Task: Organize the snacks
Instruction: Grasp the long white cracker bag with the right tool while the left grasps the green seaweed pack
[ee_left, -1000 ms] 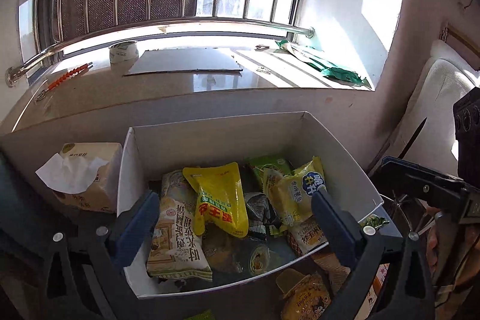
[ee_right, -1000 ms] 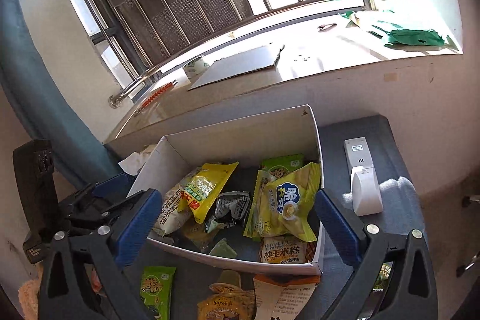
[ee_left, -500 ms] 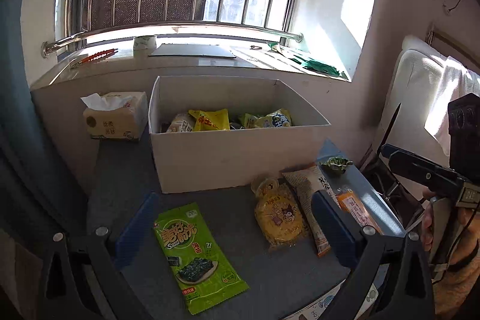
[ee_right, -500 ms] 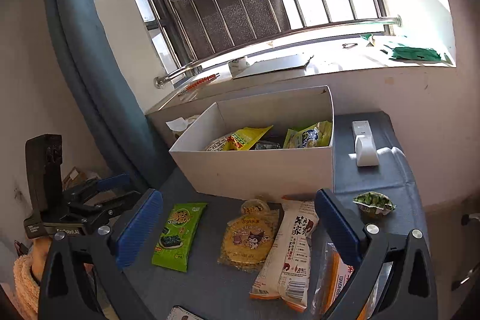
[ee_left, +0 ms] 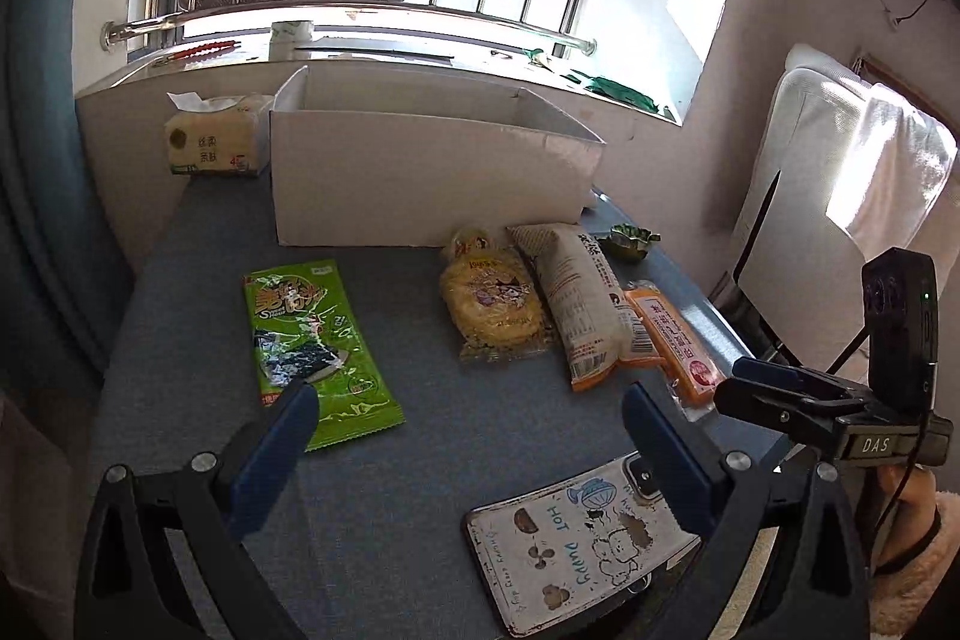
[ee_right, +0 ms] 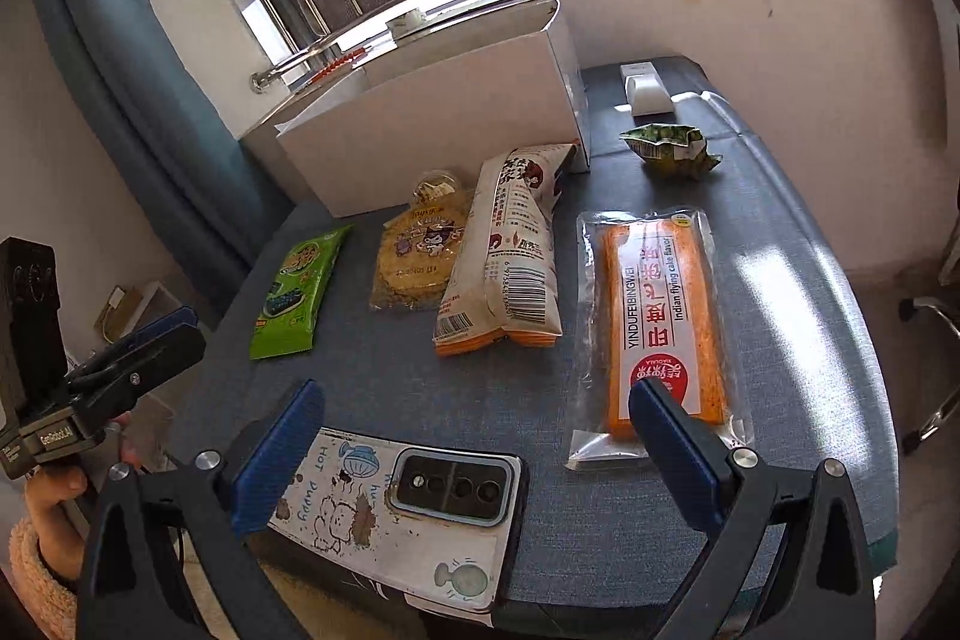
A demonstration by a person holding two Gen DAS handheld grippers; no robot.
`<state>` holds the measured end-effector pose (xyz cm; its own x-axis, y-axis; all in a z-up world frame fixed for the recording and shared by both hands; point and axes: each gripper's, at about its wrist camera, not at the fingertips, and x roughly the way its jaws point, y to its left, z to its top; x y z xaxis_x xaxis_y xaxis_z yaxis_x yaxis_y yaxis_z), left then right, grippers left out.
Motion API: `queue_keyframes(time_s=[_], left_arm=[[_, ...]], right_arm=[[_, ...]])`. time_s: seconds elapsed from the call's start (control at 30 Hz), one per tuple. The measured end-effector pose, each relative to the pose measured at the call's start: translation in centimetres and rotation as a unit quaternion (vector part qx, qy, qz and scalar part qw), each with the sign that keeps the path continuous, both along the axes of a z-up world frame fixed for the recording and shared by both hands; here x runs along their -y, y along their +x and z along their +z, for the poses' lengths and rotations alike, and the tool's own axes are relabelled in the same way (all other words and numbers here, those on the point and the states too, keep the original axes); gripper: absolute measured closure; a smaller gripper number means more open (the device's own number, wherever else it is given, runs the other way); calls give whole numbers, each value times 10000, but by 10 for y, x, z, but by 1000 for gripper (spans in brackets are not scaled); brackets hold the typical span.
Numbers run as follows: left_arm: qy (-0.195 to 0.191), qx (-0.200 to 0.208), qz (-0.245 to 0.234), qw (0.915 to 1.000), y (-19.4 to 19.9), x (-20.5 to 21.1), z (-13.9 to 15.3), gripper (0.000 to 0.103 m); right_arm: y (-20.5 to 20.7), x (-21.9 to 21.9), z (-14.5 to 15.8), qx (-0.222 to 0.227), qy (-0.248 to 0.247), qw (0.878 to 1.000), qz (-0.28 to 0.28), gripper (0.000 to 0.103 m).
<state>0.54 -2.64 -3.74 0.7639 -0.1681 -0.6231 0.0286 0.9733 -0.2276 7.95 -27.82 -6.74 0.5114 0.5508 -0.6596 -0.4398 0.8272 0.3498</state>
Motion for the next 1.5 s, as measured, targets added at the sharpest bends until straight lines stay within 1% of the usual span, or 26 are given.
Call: queue_keyframes(time_s=[0.07, 0.1, 0.13, 0.2, 0.23, 0.33, 0.43, 0.57, 0.67, 0.73, 0.8, 0.83, 0.87, 0.93, 0.97, 1.0, 1.03, 1.07, 1.13, 1.23, 1.4, 1.5], left_arm=[[-160, 65, -27, 9998, 0, -2, 1, 0], [-273, 105, 39, 9996, -1, -4, 0, 0], [-418, 90, 119, 9990, 0, -7, 0, 0], [-811, 125, 90, 9966, -2, -12, -2, 0], [-903, 181, 109, 9957, -3, -14, -3, 0], [-602, 194, 258, 9977, -5, -14, -4, 0], [-679, -1, 255, 9974, -2, -18, -8, 0], [-611, -135, 328, 9975, -1, -21, -13, 0], [-548, -216, 318, 9978, -1, -22, -16, 0], [-495, -243, 358, 9978, -1, -24, -17, 0], [-489, -289, 395, 9976, -1, -27, -19, 0], [-500, -289, 419, 9974, -2, -29, -19, 0], [-510, -292, 443, 9973, -3, -31, -19, 0], [-534, -383, 473, 9967, -1, -35, -23, 0], [-546, -445, 513, 9962, -1, -36, -25, 0], [-569, -458, 566, 9957, -1, -39, -27, 0], [-609, -460, 589, 9953, -1, -40, -28, 0], [-642, -487, 587, 9950, 0, -42, -30, 0], [-644, -526, 612, 9947, 1, -43, -31, 0], [-528, -529, 621, 9953, 5, -42, -32, 0], [-352, -625, 648, 9953, 21, -41, -35, 0], [-106, -802, 746, 9939, 40, -43, -42, 0]], right_arm=[[1, 2, 2, 44, 127, 9999, -6, 0], [1, 2, 1, 34, 132, 9999, 14, 0], [1, 0, -1, -7, 105, 9999, 49, 0], [1, -3, -5, -90, 93, 9999, 89, 0], [1, -5, -7, -131, 68, 9998, 114, 0], [4, -10, -8, -137, 10, 9998, 129, 0], [19, -19, -5, -71, -39, 9997, 211, 0], [50, -36, 1, 32, -259, 9993, 256, 0], [79, -51, 1, 5, -418, 9988, 238, 0], [99, -62, -3, -94, -545, 9981, 274, 0], [115, -73, -11, -219, -838, 9959, 247, 0], [121, -78, -16, -412, -921, 9942, 364, 0], [126, -81, -20, -581, -938, 9927, 483, 0], [128, -85, -27, -616, -1143, 9905, 452, 0], [127, -87, -30, -587, -1217, 9897, 481, 11], [124, -86, -31, -531, -1200, 9901, 502, 47], [122, -84, -32, -472, -1290, 9898, 374, 57], [120, -82, -32, -456, -1244, 9906, 350, 57], [117, -74, -31, -599, -998, 9923, 424, 59], [105, -60, -19, -448, -866, 9946, 344, 60], [78, -32, 11, -193, -215, 9990, 351, 61], [60, -17, 23, -156, 284, 9988, 370, 62]])
